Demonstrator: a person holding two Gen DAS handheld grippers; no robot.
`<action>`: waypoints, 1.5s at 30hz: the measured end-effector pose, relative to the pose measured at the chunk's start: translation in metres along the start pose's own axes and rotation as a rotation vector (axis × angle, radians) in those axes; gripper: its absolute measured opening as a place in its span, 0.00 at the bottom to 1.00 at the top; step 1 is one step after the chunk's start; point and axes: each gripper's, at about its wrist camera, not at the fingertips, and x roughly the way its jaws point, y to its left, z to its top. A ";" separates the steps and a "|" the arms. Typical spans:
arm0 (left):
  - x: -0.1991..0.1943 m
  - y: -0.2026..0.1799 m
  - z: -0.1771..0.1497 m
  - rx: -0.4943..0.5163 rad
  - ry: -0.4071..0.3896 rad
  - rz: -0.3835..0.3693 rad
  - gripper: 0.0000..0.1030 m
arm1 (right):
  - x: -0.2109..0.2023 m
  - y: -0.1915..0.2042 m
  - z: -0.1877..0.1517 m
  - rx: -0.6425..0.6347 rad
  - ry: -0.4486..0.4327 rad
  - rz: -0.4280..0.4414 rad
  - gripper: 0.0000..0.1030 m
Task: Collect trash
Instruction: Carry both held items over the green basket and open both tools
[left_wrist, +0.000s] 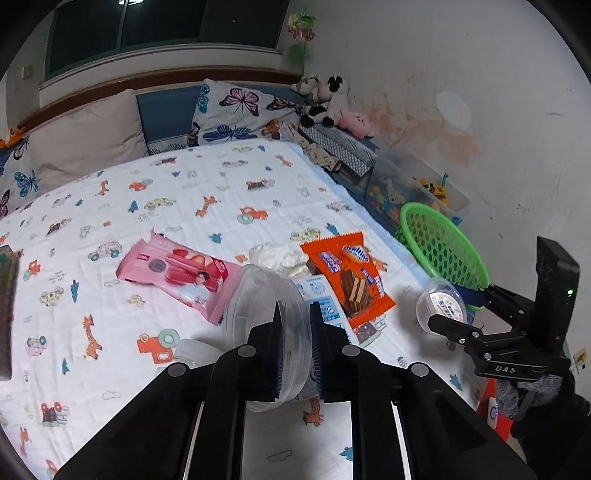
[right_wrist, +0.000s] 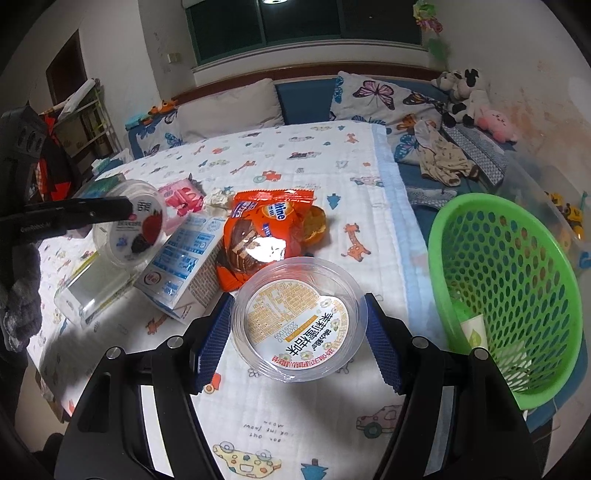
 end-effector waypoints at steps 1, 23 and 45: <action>-0.002 0.001 0.001 -0.003 -0.004 -0.001 0.13 | -0.001 -0.001 0.000 0.007 -0.002 0.004 0.67; -0.017 -0.062 0.052 0.082 -0.082 -0.126 0.13 | -0.026 -0.132 0.007 0.190 -0.020 -0.183 0.67; 0.101 -0.207 0.105 0.276 0.063 -0.245 0.13 | -0.027 -0.227 -0.027 0.366 -0.012 -0.217 0.75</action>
